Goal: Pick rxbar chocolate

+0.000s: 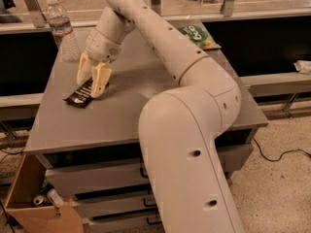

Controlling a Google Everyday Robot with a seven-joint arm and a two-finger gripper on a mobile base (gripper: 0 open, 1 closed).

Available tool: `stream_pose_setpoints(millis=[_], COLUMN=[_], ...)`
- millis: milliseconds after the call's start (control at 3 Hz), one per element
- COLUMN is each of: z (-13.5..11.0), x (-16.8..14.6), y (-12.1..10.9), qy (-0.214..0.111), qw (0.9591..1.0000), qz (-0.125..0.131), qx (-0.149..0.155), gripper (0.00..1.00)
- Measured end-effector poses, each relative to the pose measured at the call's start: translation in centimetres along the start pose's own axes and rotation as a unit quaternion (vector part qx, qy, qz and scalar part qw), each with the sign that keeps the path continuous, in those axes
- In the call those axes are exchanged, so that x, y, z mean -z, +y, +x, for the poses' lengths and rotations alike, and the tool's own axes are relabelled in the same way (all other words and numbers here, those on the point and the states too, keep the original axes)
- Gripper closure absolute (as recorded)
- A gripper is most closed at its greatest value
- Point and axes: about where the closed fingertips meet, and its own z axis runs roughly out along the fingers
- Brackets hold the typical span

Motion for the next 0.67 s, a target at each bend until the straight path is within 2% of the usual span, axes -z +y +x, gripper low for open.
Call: stream_pose_setpoints(millis=[333, 667], z=[-0.03, -0.06], x=[0.04, 0.08], y=[0.0, -0.01], qy=[0.0, 0.0], qw=[1.0, 1.0], qz=[0.0, 0.0], qx=[0.0, 0.0], gripper=[0.88, 1.0])
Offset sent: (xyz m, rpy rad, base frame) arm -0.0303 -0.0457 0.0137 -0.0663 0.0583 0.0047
